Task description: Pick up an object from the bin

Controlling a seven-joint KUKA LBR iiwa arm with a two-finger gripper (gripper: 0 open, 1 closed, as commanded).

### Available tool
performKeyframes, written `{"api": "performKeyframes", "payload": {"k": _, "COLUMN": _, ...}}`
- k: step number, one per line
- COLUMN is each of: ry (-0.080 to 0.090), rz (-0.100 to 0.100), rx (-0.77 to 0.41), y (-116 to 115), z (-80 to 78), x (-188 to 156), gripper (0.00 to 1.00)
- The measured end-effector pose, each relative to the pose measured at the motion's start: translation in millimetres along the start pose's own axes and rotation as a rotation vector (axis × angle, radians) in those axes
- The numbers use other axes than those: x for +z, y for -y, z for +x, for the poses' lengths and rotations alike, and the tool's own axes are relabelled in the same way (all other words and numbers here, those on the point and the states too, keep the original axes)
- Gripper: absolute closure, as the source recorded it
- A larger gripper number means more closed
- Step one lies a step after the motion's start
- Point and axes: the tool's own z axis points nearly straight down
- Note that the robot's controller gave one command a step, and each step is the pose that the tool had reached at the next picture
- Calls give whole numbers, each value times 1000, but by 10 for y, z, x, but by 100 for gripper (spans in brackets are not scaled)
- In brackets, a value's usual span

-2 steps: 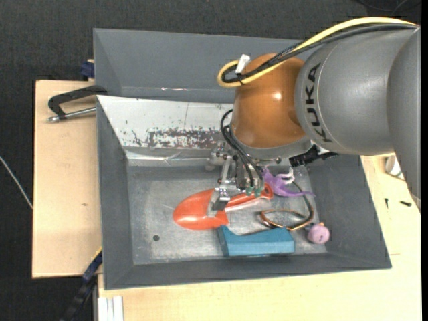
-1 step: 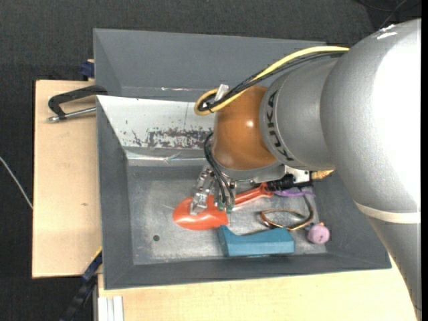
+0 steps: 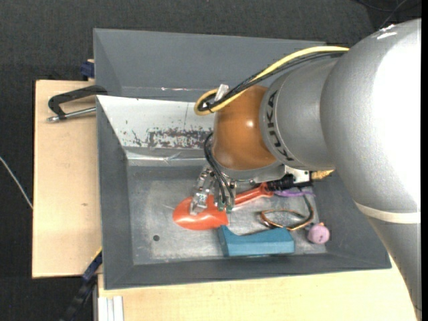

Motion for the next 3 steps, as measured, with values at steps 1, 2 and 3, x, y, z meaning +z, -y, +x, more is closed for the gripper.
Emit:
{"api": "performKeyframes", "payload": {"k": 1, "ry": -7, "rz": 9, "rx": -4, "y": -35, "z": 92, "x": -421, "gripper": 100}}
{"api": "performKeyframes", "payload": {"k": 2, "ry": -9, "rz": 10, "rx": -106, "y": 90, "z": 190, "x": -942, "gripper": 100}}
{"api": "performKeyframes", "payload": {"k": 3, "ry": -8, "rz": 11, "rx": -344, "y": 1039, "z": -146, "x": -745, "gripper": 0}}
